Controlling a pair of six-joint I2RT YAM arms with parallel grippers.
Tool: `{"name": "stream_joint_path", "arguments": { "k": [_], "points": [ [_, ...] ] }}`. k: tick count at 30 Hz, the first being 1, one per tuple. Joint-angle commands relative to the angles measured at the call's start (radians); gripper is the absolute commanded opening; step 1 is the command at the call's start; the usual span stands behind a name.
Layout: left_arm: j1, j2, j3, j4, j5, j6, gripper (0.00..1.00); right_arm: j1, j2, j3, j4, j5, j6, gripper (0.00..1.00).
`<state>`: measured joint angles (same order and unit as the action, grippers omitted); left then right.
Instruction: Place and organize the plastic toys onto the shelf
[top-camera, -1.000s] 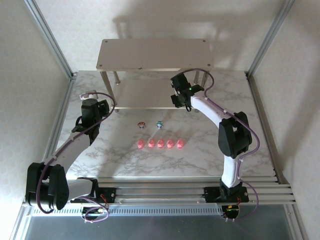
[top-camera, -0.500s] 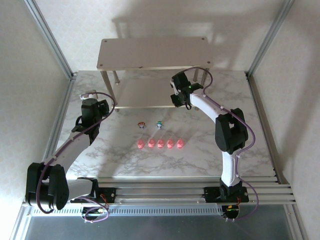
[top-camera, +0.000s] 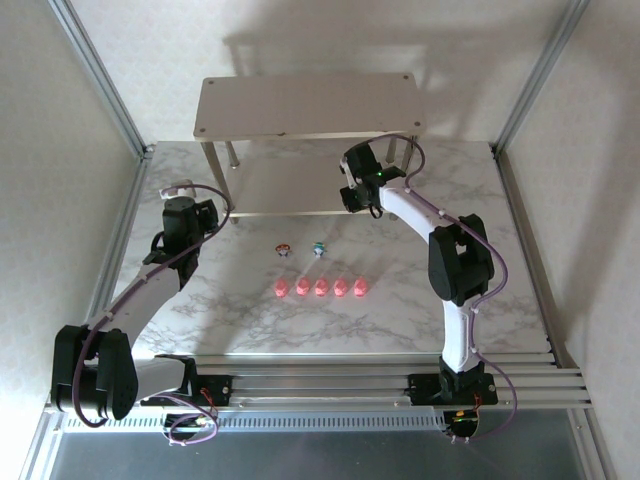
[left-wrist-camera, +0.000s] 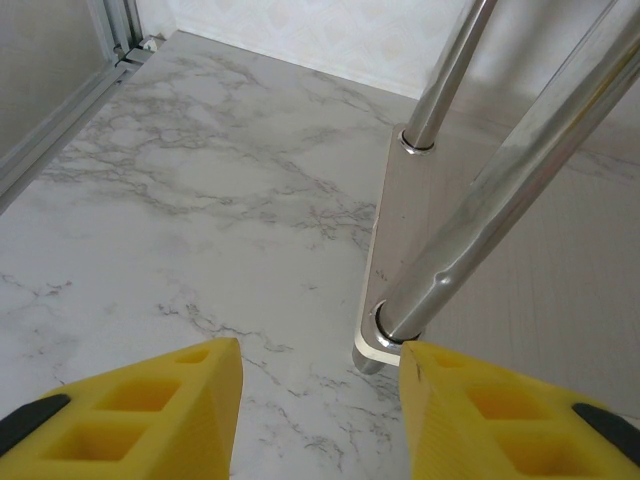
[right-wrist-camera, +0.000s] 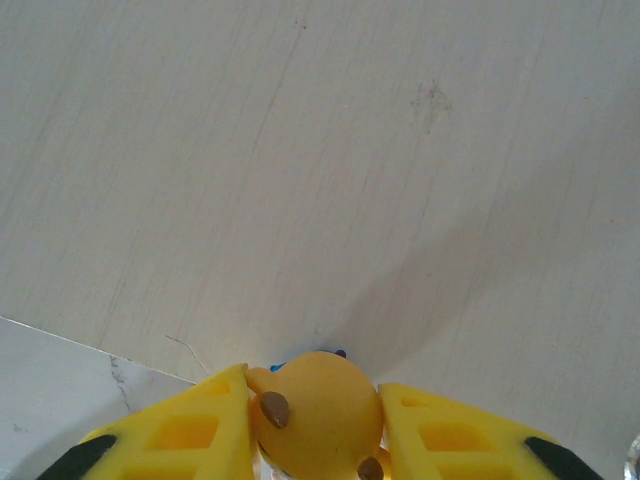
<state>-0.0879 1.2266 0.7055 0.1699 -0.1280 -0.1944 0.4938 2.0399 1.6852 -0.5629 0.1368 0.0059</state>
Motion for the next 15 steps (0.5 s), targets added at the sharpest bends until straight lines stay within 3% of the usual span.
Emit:
{"name": "stream_joint_path", "arguments": {
  "k": [1,15],
  "points": [
    [0.010,-0.003,0.029,-0.020,-0.021,0.015,0.46,-0.010,0.040,0.029,-0.008,-0.016,-0.017,0.30],
    [0.010,0.000,0.026,-0.017,-0.022,0.015,0.46,-0.011,0.062,0.046,0.011,0.016,-0.027,0.35]
  ]
}}
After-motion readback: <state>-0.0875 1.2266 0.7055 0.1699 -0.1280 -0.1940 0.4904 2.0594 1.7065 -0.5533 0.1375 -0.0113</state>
